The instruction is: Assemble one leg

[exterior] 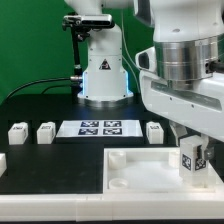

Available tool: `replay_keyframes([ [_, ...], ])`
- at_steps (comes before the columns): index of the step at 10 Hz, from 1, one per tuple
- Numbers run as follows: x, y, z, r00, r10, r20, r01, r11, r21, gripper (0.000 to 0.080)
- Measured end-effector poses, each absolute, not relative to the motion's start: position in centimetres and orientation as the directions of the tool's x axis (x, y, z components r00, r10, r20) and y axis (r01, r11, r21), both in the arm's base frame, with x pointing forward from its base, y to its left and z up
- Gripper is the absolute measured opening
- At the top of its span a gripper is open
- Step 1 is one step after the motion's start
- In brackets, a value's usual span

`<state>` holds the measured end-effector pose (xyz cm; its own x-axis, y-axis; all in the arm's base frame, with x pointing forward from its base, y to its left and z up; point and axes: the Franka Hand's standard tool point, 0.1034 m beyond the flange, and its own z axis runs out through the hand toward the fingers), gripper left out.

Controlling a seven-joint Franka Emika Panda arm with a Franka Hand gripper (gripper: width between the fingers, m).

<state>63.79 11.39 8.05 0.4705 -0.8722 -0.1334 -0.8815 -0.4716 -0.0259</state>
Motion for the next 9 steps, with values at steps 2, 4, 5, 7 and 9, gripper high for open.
replay_keyframes([
  [2, 63.8, 11.2, 8.0, 0.63, -0.767, -0.123, -0.775, -0.63, -0.045, 0.0501],
  [4, 63.9, 11.2, 8.2, 0.813, -0.573, -0.105, -0.581, -0.81, -0.076, 0.0645],
  [5, 63.9, 11.2, 8.2, 0.887, -0.453, -0.092, -0.46, -0.883, -0.09, 0.0645],
  [7, 64.0, 11.9, 8.2, 0.976, -0.212, -0.046, -0.215, -0.973, -0.088, 0.0648],
  [9, 63.8, 12.5, 8.1, 1.0, 0.002, -0.025, 0.0, -0.996, -0.086, 0.0649],
])
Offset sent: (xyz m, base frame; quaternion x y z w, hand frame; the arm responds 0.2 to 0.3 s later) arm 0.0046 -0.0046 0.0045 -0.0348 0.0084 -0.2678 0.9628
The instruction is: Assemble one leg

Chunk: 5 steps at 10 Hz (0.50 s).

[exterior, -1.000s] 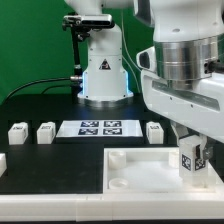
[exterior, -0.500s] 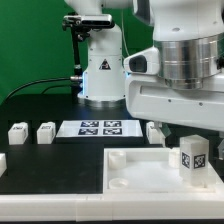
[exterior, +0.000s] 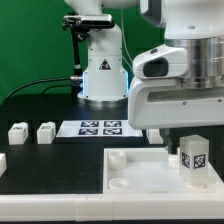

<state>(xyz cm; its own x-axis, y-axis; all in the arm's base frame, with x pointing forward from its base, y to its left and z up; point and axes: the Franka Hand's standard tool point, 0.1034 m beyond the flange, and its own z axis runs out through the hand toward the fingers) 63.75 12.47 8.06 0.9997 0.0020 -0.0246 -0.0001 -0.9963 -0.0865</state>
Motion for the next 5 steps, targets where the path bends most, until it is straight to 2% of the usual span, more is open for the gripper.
replay_keyframes([
  [2, 63.73, 12.23, 7.97, 0.986, 0.169, -0.011, 0.167, -0.982, -0.089, 0.0649],
  [3, 63.71, 12.24, 7.94, 0.983, 0.181, -0.011, 0.18, -0.98, -0.09, 0.064],
  [4, 63.71, 12.25, 7.93, 0.985, 0.172, -0.012, 0.17, -0.981, -0.09, 0.0483],
  [5, 63.7, 12.24, 7.91, 0.985, 0.172, -0.012, 0.171, -0.981, -0.09, 0.0483],
])
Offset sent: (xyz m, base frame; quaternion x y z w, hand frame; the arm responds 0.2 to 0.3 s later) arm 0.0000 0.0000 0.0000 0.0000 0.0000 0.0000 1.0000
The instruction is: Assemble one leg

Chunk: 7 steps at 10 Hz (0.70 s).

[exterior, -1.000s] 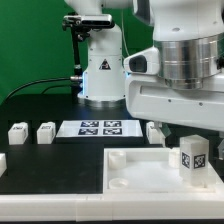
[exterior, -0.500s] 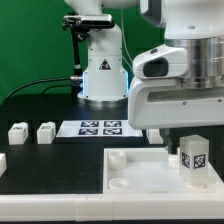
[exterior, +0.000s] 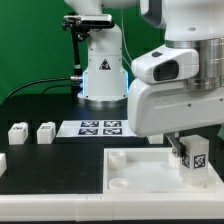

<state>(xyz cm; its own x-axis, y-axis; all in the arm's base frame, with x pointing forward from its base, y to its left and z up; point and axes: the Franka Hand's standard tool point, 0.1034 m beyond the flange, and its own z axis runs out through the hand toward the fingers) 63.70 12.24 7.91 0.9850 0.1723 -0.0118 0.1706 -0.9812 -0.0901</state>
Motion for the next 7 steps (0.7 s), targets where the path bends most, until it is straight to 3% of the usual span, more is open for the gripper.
replay_keyframes([
  [1, 63.75, 11.98, 7.9, 0.985, 0.171, -0.012, 0.169, -0.982, -0.086, 0.0301],
  [5, 63.76, 11.69, 7.79, 0.993, 0.12, -0.018, 0.118, -0.989, -0.085, 0.0298],
  [7, 63.69, 11.61, 7.7, 0.974, -0.223, -0.05, -0.226, -0.971, -0.082, 0.0298],
])
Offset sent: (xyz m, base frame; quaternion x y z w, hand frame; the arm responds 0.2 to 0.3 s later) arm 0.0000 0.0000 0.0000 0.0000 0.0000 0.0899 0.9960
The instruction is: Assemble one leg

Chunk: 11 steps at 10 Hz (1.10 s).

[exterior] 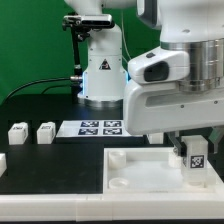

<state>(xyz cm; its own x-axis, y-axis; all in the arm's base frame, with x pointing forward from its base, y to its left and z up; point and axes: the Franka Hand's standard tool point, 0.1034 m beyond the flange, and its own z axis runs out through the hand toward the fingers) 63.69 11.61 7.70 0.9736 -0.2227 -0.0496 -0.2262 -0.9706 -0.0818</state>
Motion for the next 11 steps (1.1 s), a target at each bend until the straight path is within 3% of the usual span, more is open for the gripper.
replay_keyframes([
  [4, 63.78, 11.2, 7.48, 0.779, -0.62, -0.093, -0.626, -0.777, -0.066, 0.0297],
  [6, 63.7, 11.57, 7.48, 0.58, -0.807, -0.108, -0.814, -0.58, -0.037, 0.0297],
  [8, 63.73, 11.51, 7.49, 0.458, -0.881, -0.121, -0.888, -0.458, -0.026, 0.0297],
  [10, 63.73, 11.55, 7.49, 0.453, -0.883, -0.121, -0.891, -0.454, -0.025, 0.0297],
  [11, 63.72, 11.58, 7.49, 0.48, -0.869, -0.12, -0.876, -0.481, -0.029, 0.0373],
])
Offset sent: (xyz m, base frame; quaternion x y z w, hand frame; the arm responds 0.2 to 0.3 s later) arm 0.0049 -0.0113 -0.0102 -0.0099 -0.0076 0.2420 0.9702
